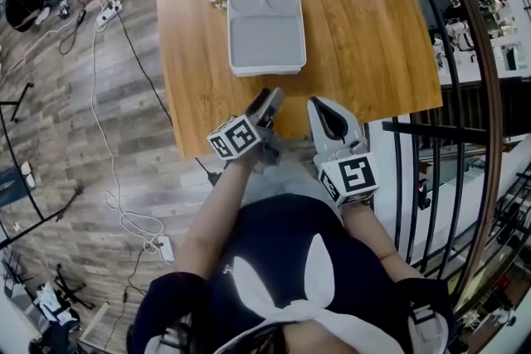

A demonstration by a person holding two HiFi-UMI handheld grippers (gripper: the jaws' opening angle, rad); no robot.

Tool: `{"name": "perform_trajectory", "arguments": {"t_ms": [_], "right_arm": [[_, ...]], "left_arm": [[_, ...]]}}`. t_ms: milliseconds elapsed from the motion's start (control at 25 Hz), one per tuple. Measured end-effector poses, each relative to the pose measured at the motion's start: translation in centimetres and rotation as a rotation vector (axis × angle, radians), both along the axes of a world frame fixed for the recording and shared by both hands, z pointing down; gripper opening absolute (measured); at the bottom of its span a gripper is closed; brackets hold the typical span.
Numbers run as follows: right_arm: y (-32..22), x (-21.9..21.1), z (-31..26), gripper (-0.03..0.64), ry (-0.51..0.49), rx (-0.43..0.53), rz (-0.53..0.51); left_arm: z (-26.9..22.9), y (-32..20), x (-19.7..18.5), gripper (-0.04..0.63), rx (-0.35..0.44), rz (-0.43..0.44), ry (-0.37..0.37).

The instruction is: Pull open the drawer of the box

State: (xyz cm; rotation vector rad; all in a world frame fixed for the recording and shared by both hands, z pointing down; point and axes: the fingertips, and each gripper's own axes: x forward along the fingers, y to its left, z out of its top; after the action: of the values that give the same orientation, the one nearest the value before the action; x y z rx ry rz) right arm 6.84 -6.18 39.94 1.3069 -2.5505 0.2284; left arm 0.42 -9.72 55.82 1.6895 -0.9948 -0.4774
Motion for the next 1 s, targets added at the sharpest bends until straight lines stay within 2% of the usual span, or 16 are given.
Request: {"name": "perform_trajectory", "arguments": {"t_ms": [440,640,1000], "right_arm": [[-2.6,-1.3,1.3,-0.002,0.019,-0.033,-0.013],[-3.6,-1.5,1.4,-0.002,0.025,-0.043,-0.017],[-5.2,-1.4,2.3,-0.002,0.04,-0.07,-0.004]], "left_arm": [[3.1,-2.2,-0.1,0.247,-0.048,0.018,0.061],[3.2,-3.1,-0.3,0.247,-0.034,0.003,0.102],[4.1,-4.5,0.2,0.246,-0.029,0.051,0.093]]}}
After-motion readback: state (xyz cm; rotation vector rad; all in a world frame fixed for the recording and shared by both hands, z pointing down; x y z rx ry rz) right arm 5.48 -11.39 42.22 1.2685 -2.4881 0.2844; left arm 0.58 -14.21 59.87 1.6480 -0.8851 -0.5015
